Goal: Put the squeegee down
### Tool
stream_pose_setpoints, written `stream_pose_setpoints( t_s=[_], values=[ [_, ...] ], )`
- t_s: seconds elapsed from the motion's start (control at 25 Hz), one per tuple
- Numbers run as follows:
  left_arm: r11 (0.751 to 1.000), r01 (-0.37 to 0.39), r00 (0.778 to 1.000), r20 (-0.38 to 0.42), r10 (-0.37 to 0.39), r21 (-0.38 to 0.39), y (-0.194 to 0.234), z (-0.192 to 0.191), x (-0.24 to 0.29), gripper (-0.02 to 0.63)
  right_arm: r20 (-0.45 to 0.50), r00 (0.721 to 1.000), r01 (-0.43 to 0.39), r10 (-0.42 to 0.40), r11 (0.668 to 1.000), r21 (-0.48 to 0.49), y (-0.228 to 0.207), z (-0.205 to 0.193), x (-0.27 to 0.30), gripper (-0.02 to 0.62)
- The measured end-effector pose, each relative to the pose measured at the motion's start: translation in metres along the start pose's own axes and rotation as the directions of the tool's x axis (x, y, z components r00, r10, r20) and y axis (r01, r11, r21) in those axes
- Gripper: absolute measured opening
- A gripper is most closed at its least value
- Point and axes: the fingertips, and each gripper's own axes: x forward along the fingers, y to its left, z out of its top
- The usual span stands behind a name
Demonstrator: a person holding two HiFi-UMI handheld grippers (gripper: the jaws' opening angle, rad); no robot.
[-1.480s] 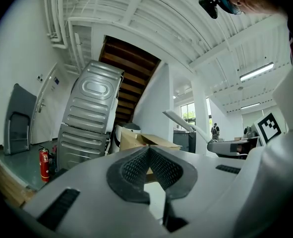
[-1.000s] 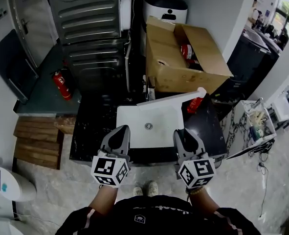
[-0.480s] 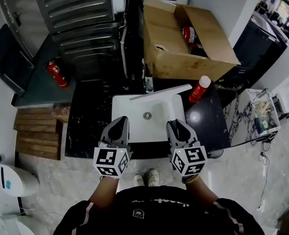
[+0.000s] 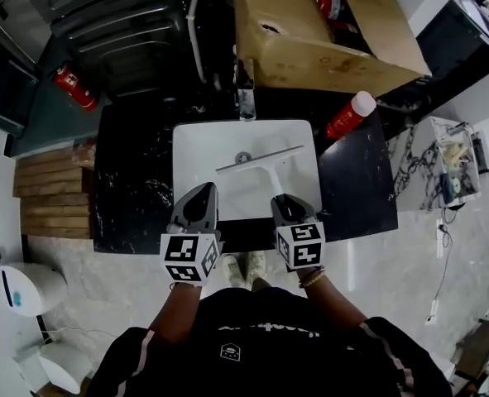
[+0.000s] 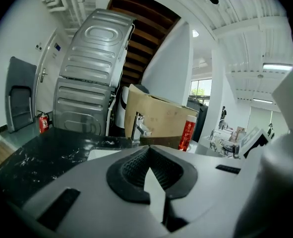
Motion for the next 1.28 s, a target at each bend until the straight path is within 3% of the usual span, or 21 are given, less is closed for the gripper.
stream_pose_setpoints(
  t_s=[0.24,0.48,1.04,1.28],
  values=[
    [1.000,0.006,1.000,-0.029,-0.007,-0.021,0.003,-0.012,0.015,0.012,-0.165,0.986,0.003,-0.003,1.000,0.004,-0.010,-0.038,0.025,0.124],
    [1.000,0.001,1.000,-0.029,-0.001,-0.030,0.004,-0.013,0.014,0.012,-0.224,0.975,0.002,-0.004,1.000,-0.010,-0.012,-0.054,0.030,0.127],
    [0.999,-0.054,0.996,0.077,0.053,0.007,0.011,0.034,-0.026,0.012,-0.043,0.999,0.010,-0.013,0.997,-0.079,-0.016,0.003,-0.002,0.133],
    [0.996,-0.076,0.982,0.177,0.067,0.043,0.014,0.082,-0.047,0.012,0.163,0.987,0.024,-0.013,0.998,-0.064,-0.020,0.068,-0.039,0.127]
  ],
)
